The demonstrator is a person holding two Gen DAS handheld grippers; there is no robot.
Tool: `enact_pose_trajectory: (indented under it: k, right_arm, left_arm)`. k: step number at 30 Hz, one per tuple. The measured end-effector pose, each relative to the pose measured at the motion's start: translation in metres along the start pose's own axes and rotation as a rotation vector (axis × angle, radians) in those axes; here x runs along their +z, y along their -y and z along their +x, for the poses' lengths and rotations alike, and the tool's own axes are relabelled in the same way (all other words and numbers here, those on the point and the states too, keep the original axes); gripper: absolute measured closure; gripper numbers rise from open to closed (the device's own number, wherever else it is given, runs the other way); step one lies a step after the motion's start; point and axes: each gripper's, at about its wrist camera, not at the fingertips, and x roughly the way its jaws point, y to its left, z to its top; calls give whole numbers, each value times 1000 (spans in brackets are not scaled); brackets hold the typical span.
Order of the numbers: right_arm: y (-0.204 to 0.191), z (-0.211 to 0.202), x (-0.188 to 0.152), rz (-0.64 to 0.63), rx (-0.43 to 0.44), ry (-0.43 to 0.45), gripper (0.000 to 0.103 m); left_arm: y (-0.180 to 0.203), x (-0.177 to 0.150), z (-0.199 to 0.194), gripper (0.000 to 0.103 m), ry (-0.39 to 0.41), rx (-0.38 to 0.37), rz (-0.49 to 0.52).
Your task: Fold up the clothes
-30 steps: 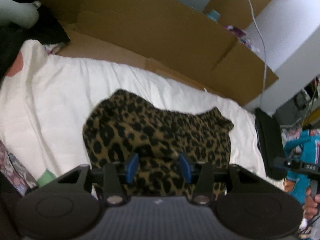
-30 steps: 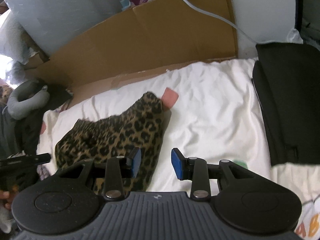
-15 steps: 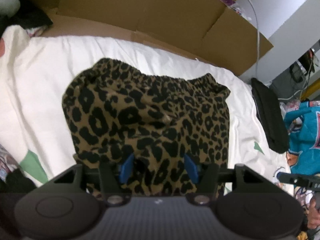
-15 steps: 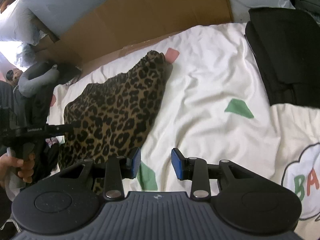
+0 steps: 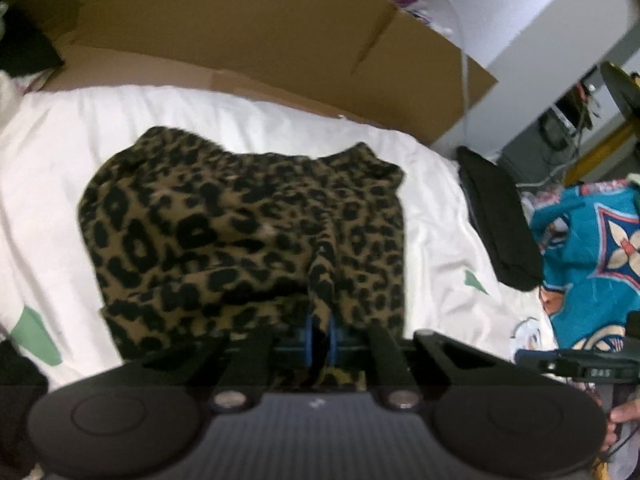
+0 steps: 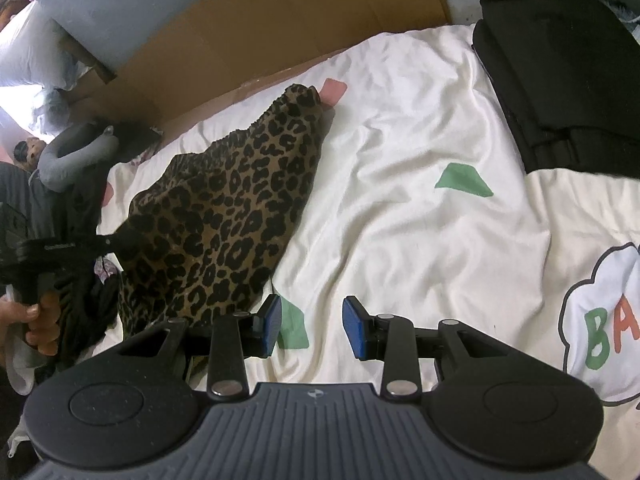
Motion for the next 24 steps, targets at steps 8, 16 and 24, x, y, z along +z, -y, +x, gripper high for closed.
enact_pose_trajectory:
  k: [8,16,24]
  right_arm:
    - [12,-4,-7,27,1,-12,62]
    - [31,-9,-15,59,-9,-18,62]
    - [49,-11,-19,85,-17,-21,62]
  left_arm:
    - [53,2,7,95,-32,-82,69]
    - [103,-5,28,95,-87,-163,124]
    - [141,-21,66,95,-182,-206,164]
